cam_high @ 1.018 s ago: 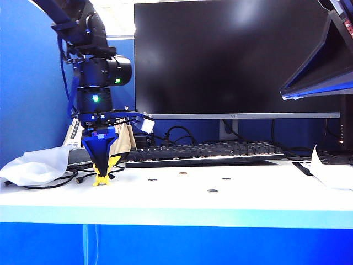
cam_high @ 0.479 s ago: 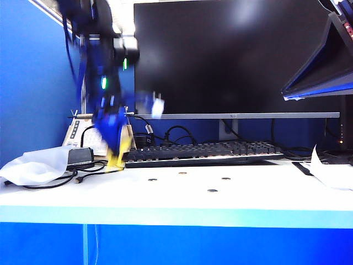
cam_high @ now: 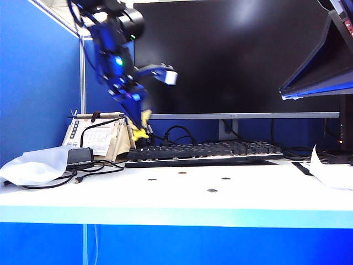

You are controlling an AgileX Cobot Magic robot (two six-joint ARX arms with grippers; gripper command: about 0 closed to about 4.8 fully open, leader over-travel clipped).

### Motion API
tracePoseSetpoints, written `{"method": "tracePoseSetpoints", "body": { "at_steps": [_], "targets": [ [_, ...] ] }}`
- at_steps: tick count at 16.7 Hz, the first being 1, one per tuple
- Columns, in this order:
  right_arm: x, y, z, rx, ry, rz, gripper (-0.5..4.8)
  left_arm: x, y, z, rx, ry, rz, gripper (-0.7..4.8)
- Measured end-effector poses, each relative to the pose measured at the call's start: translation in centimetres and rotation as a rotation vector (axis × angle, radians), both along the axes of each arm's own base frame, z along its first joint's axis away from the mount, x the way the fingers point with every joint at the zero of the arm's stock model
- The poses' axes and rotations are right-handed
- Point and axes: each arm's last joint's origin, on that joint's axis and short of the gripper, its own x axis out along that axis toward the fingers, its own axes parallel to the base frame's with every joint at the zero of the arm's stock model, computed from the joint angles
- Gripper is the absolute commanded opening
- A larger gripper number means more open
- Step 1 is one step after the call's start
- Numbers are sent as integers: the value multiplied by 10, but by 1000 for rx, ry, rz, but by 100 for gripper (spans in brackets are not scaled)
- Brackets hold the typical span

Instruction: Pick up the doll and place it on the similarly colored coin.

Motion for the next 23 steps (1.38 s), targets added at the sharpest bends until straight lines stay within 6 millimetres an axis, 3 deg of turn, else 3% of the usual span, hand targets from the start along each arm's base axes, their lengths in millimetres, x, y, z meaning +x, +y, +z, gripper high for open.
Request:
{"method": "tracePoseSetpoints", "body": {
  "at_steps": [3,8,10,12,19,21,23],
  "targets": [
    [0,0,0,-1,3,1,32,2,-19,-12,-41,-7,-20,-6],
    [-1,-1,-6,-10,23,1,32,31,-35,26,-180,-150,24,-6],
    [-1,0,-5,-8,19,1,32,37,-38,31,-219,-162,31,-6],
    [-1,0,-5,-7,16,1,32,41,-41,21,-214,-131,37,-6],
    [2,1,4,38,-74,0,32,49,-62,-43,-131,5,12,-6],
    [2,1,4,43,-70,-1,32,52,-61,-53,-117,15,22,-6],
    [2,1,4,51,-61,-4,32,55,-63,-49,-139,-20,27,-6]
  ]
}}
